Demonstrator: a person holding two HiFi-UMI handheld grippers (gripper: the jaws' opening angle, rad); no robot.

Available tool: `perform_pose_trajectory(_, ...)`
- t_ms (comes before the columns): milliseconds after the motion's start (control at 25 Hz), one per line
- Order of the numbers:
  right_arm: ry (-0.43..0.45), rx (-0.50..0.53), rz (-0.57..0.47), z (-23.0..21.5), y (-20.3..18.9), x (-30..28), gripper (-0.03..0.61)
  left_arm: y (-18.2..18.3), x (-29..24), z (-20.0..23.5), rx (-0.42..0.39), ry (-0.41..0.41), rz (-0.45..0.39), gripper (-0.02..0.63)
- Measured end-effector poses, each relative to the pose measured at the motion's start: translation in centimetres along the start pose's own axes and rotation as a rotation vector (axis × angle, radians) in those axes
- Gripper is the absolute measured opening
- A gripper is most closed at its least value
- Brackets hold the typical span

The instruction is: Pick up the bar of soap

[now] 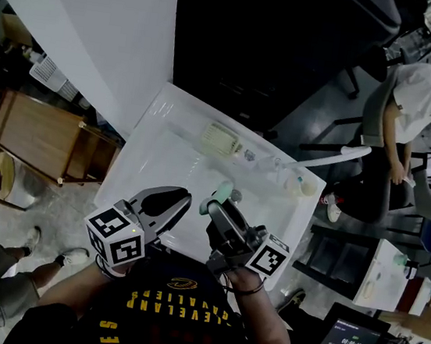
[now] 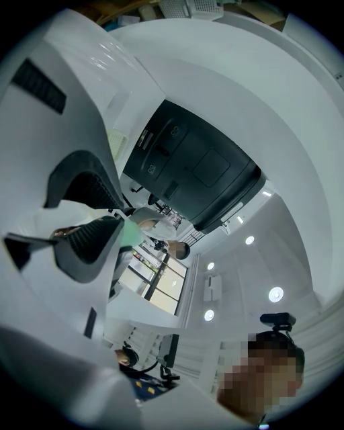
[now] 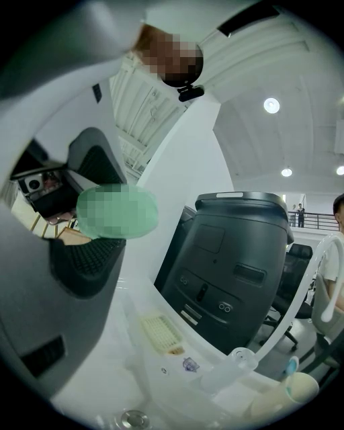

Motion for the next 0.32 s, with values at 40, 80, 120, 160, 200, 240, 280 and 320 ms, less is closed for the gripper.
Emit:
perform_pose_trajectory(40,-0.001,0.001,0.001,-0.01,0.02,-0.01,0.262,0.02,0.01,0.01,-0.001,0.000,-0.001,0.057)
perform_pose_trajectory(80,-0.002,0.002,0.002,-0.05,0.02,-0.01,0.262,0.04,0.02,0.05,-0.002,0.001,-0.001,0.057)
perform_pose_trajectory(120,-0.002,0.004,0.002,-0.09,0.01,-0.01,0.262,0.03,0.04,0.11,-0.002,0.001,-0.002,0.057)
perform_pose_trajectory(160,-0.002,0.005,0.002,-0.14,-0.01,0.00,0.262,0.01,0.08,0.17,-0.002,0.002,-0.003,0.057)
perform_pose_trajectory(200,-0.003,0.007,0.001,-0.19,-0.03,0.01,0.262,-0.03,0.13,0.23,-0.002,0.003,-0.004,0.057)
perform_pose_trajectory(240,-0.003,0.008,0.000,-0.25,-0.04,0.01,0.262,-0.06,0.18,0.29,-0.002,0.004,-0.004,0.057)
perform_pose_trajectory(280,-0.003,0.010,-0.001,-0.30,-0.05,0.01,0.262,-0.10,0.23,0.35,-0.002,0.005,-0.005,0.057)
perform_pose_trajectory(320,-0.003,0.012,-0.002,-0.36,-0.05,0.01,0.262,-0.13,0.28,0.40,-0.002,0.006,-0.006,0.057)
Point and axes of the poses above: the fingertips, and each gripper's own axes: x backward along the fingers, z to its left, y out of its top, the point moved 10 cm from there along x, backward along the fingers, and after that the axes turned 12 degrees about -z, right-handed, at the moved point
